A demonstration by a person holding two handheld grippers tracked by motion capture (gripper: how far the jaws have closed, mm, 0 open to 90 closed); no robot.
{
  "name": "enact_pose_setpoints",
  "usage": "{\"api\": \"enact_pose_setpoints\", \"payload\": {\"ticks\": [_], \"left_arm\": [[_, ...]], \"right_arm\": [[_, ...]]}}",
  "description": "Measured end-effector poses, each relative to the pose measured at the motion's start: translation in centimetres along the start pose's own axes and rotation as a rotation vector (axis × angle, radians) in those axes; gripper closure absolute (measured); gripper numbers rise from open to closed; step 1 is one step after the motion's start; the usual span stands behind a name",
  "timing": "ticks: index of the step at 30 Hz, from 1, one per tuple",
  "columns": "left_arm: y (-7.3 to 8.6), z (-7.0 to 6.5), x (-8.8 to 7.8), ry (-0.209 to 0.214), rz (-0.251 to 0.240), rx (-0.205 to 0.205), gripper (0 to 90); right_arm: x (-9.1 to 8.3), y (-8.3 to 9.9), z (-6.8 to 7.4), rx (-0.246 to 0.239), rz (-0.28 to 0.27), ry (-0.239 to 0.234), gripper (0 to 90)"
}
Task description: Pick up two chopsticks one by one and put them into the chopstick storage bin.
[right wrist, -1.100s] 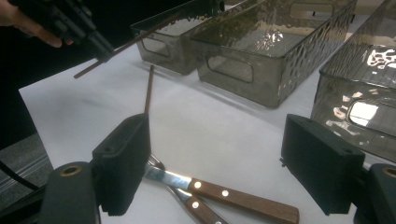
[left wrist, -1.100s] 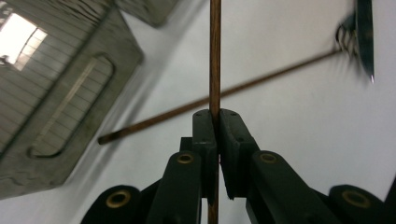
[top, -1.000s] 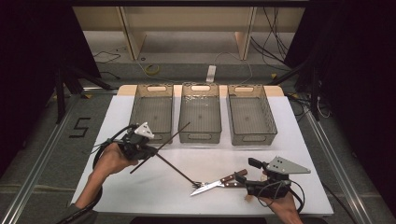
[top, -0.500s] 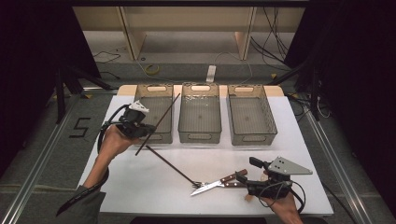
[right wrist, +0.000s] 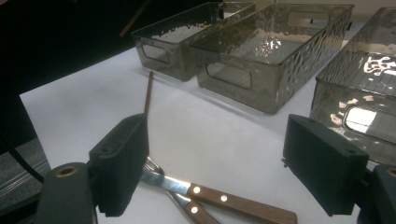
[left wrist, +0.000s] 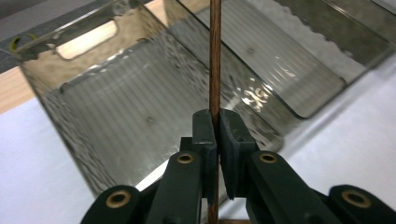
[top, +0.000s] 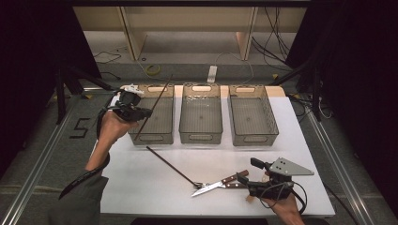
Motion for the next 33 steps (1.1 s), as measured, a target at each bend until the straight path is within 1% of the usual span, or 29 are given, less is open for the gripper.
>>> {"api": "enact_pose_setpoints", "payload": {"ticks": [3, 5, 6, 9, 12, 14, 16, 18, 20, 22, 25, 28, 33], "left_arm": [[-0.5, 0.6, 0.1, -0.008, -0.005, -0.018, 84.5], [-0.8, 1.1, 0.1, -0.031, -0.009, -0.023, 84.5], [-0.9, 1.3, 0.2, -0.035, -0.003, -0.023, 84.5], [-1.2, 2.0, 0.6, -0.052, -0.008, -0.036, 84.5], [-1.6, 2.3, 0.8, -0.060, -0.008, -0.045, 84.5], [-1.7, 2.5, 1.0, -0.067, -0.006, -0.044, 84.5], [-1.8, 2.7, 1.3, -0.069, -0.008, -0.053, 84.5], [-1.8, 3.0, 1.7, -0.074, -0.008, -0.055, 84.5], [-1.6, 3.4, 2.2, -0.097, 0.004, -0.045, 84.5], [-1.6, 3.7, 2.5, -0.088, -0.001, -0.058, 84.5], [-1.5, 3.8, 2.7, -0.103, 0.006, -0.049, 84.5], [-1.3, 4.0, 3.0, -0.117, 0.016, -0.048, 84.5], [-0.7, 4.3, 3.6, -0.109, 0.019, -0.075, 84.4]], "right_arm": [[0.0, 0.0, 0.0, 0.001, -0.001, -0.001, 23.5], [0.0, 0.0, 0.0, -0.002, 0.000, -0.002, 23.5], [0.0, 0.0, 0.0, -0.001, 0.001, -0.003, 23.5], [0.1, 0.1, 0.0, -0.001, 0.003, -0.006, 23.5], [0.1, 0.1, 0.0, 0.000, 0.001, -0.007, 23.5], [0.1, 0.1, 0.0, 0.002, 0.001, -0.009, 23.5], [0.1, 0.1, 0.0, 0.001, 0.003, -0.010, 23.5], [0.1, 0.1, 0.0, 0.002, 0.000, -0.010, 23.5], [0.1, 0.1, 0.0, 0.001, 0.000, -0.010, 23.5], [0.1, 0.1, 0.0, 0.002, 0.000, -0.011, 23.5], [0.1, 0.1, 0.0, 0.001, 0.005, -0.013, 23.5], [0.2, 0.1, 0.1, 0.001, 0.005, -0.015, 23.5], [0.1, 0.1, 0.1, 0.000, 0.005, -0.014, 23.5]]}}
Point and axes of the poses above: each handheld gripper's, and its own axes: x roughly forward along the jaws, y roughly out of its underside, z roughly to its left, the point moved 7 cm from there along x, roughly forward along the jaws, and after that the axes turned 8 degrees about -x, right-handed, at the moved point
